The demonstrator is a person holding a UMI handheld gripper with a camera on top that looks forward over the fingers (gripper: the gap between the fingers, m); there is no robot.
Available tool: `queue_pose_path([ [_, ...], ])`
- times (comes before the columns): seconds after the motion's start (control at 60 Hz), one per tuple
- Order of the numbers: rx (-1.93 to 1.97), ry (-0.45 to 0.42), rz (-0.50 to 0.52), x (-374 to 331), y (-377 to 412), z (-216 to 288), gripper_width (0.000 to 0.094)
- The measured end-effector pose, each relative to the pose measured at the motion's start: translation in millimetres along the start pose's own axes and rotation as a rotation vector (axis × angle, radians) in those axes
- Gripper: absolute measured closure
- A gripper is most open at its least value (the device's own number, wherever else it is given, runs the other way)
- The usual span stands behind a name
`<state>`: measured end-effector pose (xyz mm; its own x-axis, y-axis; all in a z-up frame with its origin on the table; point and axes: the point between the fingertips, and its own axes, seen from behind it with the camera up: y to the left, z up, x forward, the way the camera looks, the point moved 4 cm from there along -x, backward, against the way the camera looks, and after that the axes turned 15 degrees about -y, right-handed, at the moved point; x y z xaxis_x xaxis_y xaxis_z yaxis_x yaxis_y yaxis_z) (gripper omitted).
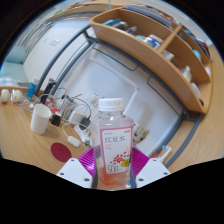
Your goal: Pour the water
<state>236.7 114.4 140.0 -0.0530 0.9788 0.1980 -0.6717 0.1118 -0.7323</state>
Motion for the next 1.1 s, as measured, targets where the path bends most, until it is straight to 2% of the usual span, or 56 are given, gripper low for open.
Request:
queue_pose_path([
  [0.267, -0.683, -0.122, 0.120, 71, 63, 63, 0.0492],
  [0.417, -0.993, -0.127, 0.180, 95, 88, 70, 0.0493],
  [0.567, -1.251, -0.145, 0.192, 107, 100, 82, 0.0494],
  [0.8, -1.577, -0.126, 0.215, 114, 120, 90, 0.0488],
  [0.883, -1.591, -0.102, 0.205, 116, 120, 89, 0.0487],
  [1.1, -1.612, -0.123, 0.217, 114, 124, 89, 0.0488],
])
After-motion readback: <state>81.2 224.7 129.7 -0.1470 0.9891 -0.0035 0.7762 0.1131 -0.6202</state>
